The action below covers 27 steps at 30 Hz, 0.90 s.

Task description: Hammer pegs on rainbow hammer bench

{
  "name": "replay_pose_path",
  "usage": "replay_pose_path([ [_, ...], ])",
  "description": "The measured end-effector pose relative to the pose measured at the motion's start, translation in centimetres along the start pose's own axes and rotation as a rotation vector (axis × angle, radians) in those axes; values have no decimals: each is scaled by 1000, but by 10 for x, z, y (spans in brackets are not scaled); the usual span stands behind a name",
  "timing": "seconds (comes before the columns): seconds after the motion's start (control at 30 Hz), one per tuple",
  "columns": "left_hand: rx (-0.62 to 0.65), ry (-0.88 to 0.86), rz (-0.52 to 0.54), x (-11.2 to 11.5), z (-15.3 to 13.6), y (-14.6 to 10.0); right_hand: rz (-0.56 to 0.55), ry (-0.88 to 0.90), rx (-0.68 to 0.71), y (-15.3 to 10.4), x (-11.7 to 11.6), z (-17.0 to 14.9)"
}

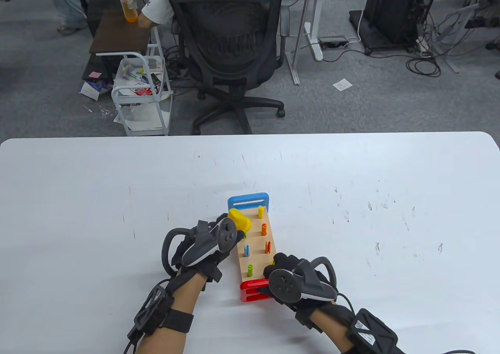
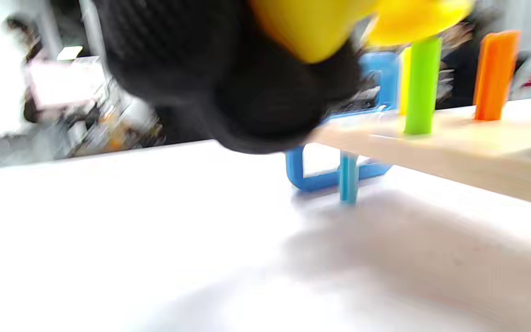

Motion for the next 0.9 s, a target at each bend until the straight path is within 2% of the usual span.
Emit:
replay_pose_path([
  [0.07, -7, -148, 21, -19, -2, 1, 1, 0, 0, 0, 0, 0],
  [0.13, -48, -331, 206, -53, -5, 0, 4, 0, 0, 0, 0, 0],
  [0.23, -33, -365, 399, -89, -6, -6, 1, 0, 0, 0, 0, 0],
  [0.3, -12, -359, 474, -96, -4, -10, 1, -1, 0, 0, 0, 0],
  [0.33, 2, -347, 475, -90, -1, -11, 2, -1, -1, 0, 0, 0],
  [0.4, 33, -286, 394, -64, 6, -8, 2, -1, -1, 0, 0, 0],
  [0.43, 49, -141, 203, -28, 11, -2, 1, -2, -2, 0, 0, 0],
  [0.47, 45, 16, -95, 11, 13, 0, 1, -2, -2, 0, 0, 0],
  [0.5, 12, 140, -312, 30, 9, -3, 1, -2, -2, 0, 0, 0],
  [0.53, 61, -49, -271, 21, 9, -3, -1, 0, 0, 0, 0, 0],
  [0.57, -10, -126, -63, 8, 8, -1, 0, -1, -2, 0, 0, -1],
  [0.6, -35, -168, 99, -13, 4, 1, 0, -1, -1, 0, 0, -1],
  [0.63, -7, -180, 158, -29, 6, 2, -1, 0, 0, 0, -1, -1],
  [0.67, -1, -167, 165, -38, 7, 2, -1, 0, -1, 0, -1, -1],
  [0.77, 10, -170, 335, -71, 6, -3, -1, 0, -1, -1, 0, -1],
  [0.87, 7, -230, 440, -86, 3, -8, -1, -1, -2, -1, 0, 0],
  [0.9, 21, -240, 445, -84, 3, -9, 0, -1, -2, -1, 0, 0],
])
Point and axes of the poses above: the tracker on the back of each hand, its own z axis roughly to the thumb side, its own y axis roughly from the wrist to the fingertips, x = y × z, the point moved 5 cm from there along y, roughly from the wrist to the fingertips, and after that the axes turned 14 degrees about z, right-handed, at the moved point
